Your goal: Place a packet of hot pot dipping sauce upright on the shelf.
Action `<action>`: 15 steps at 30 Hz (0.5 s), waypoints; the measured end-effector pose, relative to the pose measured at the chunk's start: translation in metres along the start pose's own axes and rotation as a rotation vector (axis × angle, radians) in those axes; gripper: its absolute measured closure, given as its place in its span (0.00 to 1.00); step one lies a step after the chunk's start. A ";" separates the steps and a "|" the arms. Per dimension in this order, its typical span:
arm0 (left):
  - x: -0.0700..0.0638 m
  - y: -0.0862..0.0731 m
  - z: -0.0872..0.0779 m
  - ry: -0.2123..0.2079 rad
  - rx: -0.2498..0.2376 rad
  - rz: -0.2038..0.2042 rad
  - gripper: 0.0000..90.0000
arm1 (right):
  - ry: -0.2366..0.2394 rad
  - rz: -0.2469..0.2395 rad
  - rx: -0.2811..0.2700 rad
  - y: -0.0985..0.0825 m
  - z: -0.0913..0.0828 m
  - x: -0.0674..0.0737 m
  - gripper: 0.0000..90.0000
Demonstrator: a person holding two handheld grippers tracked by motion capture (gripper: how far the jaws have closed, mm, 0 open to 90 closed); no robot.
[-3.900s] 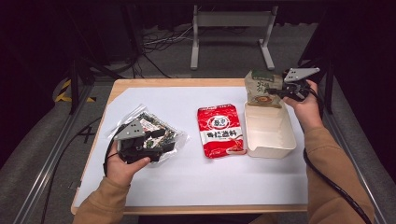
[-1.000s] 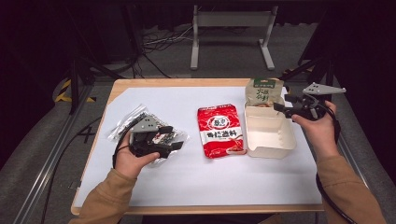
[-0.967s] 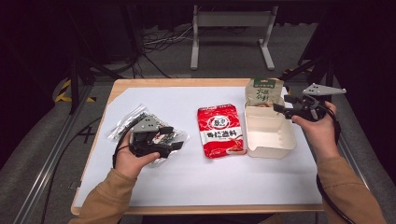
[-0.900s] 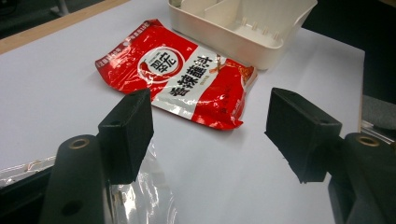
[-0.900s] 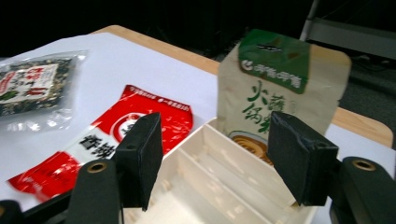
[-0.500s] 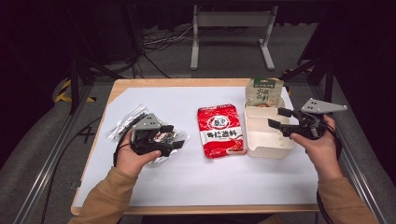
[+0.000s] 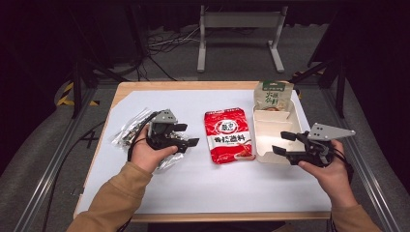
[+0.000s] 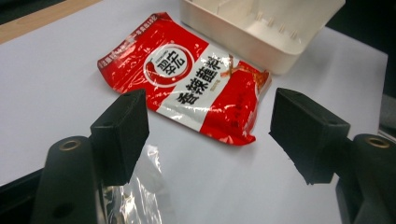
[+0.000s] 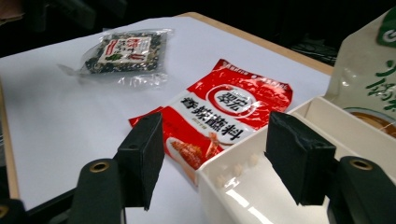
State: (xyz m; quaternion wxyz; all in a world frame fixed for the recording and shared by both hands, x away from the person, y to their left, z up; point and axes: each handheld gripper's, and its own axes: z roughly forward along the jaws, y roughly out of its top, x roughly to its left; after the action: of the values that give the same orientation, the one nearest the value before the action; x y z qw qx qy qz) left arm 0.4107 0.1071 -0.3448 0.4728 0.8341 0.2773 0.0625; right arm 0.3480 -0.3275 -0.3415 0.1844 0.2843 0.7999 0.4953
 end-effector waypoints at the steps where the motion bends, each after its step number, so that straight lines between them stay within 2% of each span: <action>1: 0.001 0.001 0.001 -0.003 -0.011 -0.011 0.33 | 0.008 -0.002 0.003 -0.001 0.000 0.002 0.41; 6: 0.006 0.008 0.008 -0.016 -0.033 -0.037 0.34 | 0.045 -0.017 0.018 -0.008 0.002 0.011 0.41; 11: 0.009 0.019 0.022 0.004 -0.038 -0.042 0.35 | 0.092 -0.032 0.035 -0.017 0.007 0.020 0.41; 15: 0.014 0.027 0.032 0.024 -0.035 -0.051 0.34 | 0.111 -0.038 0.043 -0.023 0.010 0.021 0.41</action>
State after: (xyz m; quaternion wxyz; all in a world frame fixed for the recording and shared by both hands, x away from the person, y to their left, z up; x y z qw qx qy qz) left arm 0.4450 0.0799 -0.3422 0.4855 0.8174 0.3031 0.0650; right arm 0.3313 -0.3147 -0.3665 0.1431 0.2454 0.8245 0.4893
